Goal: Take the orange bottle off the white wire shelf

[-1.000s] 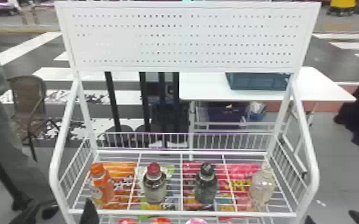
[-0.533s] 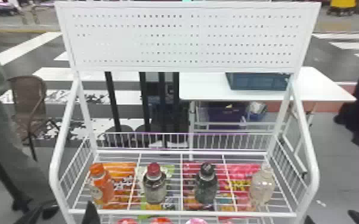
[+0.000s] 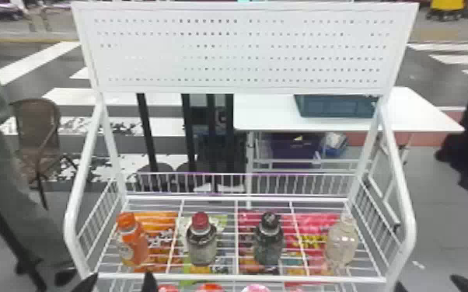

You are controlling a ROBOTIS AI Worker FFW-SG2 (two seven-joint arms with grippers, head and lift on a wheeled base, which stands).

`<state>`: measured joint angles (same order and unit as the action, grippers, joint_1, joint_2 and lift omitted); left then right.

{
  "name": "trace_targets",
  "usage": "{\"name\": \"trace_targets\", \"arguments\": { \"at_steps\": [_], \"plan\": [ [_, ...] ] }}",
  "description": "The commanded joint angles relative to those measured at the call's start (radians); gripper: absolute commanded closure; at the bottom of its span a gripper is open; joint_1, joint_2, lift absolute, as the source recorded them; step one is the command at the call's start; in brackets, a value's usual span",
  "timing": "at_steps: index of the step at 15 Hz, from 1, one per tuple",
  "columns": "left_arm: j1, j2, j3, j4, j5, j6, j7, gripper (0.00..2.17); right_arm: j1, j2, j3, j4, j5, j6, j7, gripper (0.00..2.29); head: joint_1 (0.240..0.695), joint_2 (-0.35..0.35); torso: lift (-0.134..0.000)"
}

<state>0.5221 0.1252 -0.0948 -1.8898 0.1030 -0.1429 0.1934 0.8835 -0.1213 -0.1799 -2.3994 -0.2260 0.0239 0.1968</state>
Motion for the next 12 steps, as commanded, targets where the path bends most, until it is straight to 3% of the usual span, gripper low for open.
{"name": "trace_targets", "arguments": {
  "at_steps": [1,4,12],
  "plan": [
    [-0.096,-0.009,-0.02,0.141,-0.005,-0.119,0.003,0.09,0.0,0.0,0.002,0.002,0.001,0.0,0.001,0.15,0.499,0.0,0.0],
    [-0.208,-0.027,-0.02,0.285,-0.014,-0.174,0.001,0.09,0.002,0.002,0.0,0.003,0.002,0.0,0.001,0.15,0.499,0.0,0.0],
    [-0.393,-0.021,0.01,0.541,-0.019,-0.177,0.0,0.09,0.003,0.002,0.0,0.003,0.01,0.003,0.0,0.15,0.499,0.0,0.0]
  ]
}}
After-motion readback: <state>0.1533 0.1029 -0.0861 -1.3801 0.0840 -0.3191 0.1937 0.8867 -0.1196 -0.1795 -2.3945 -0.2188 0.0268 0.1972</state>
